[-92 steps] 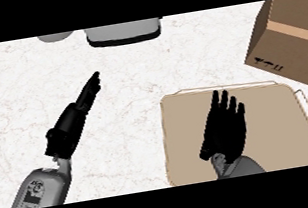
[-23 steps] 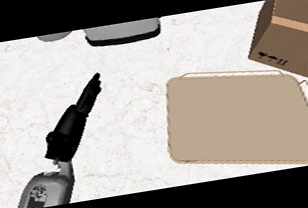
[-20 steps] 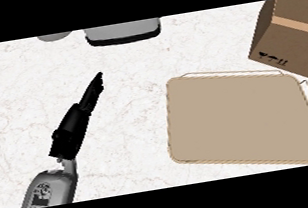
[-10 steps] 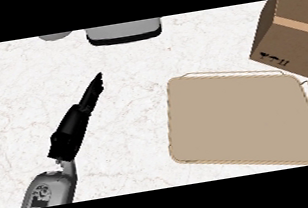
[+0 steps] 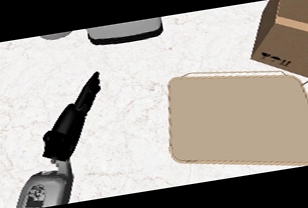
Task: Pick the sweet potato from the tray and place it in the cardboard box
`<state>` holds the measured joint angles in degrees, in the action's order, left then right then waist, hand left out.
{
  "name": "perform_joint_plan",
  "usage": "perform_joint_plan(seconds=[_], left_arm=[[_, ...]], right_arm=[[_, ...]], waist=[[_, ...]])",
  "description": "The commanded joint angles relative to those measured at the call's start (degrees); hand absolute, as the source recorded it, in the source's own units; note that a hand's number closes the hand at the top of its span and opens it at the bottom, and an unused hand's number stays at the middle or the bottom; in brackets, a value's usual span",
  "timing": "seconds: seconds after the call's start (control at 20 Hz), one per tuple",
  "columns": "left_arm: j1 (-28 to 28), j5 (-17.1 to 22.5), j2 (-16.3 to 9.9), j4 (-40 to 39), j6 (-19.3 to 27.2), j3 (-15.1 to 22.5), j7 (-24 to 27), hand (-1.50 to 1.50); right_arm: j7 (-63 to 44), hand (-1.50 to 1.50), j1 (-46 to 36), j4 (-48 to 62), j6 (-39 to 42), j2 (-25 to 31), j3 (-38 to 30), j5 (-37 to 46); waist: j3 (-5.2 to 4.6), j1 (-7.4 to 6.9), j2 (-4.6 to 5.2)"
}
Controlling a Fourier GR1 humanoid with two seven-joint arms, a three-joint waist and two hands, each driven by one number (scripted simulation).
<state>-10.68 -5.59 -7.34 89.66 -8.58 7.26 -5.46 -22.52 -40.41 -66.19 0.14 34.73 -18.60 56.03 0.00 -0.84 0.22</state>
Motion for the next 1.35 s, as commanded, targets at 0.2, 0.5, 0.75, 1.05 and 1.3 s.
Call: perform_joint_plan(seconds=[0.2,0.5,0.75,1.05,1.3], left_arm=[[-0.9,1.1,-1.9,-2.4,-2.4,-2.8,2.7,0.00],[-1.4,-0.6,1.5,1.7,-0.2,0.5,-2.0,0.00],[-2.1,-1.1,1.7,-3.8,-0.6,-0.3,1.9,0.00],[1.8,-1.4,0.2,0.9,-0.6,-0.4,1.8,0.00],[-1.4,-0.2,0.7,-1.0,-0.8,-1.9,-0.3,0.00]], right_arm=[[7.9,1.50,-4.2,23.8,-10.0,0.4,-1.5,1.6],[11.7,-1.50,-6.7,35.0,-12.1,-0.5,-9.6,-6.7],[19.8,-1.50,-9.6,41.3,-16.4,1.5,-12.9,-10.1],[30.1,-1.50,-6.7,35.2,-24.0,-1.4,-23.5,-22.4],[37.3,-1.50,-4.8,34.2,-15.4,3.0,-31.4,-33.4]], waist=[[0.04,-0.38,0.27],[0.14,-1.07,0.44],[0.15,-1.05,0.74],[0.22,-0.52,0.13],[0.12,0.97,-0.08]])
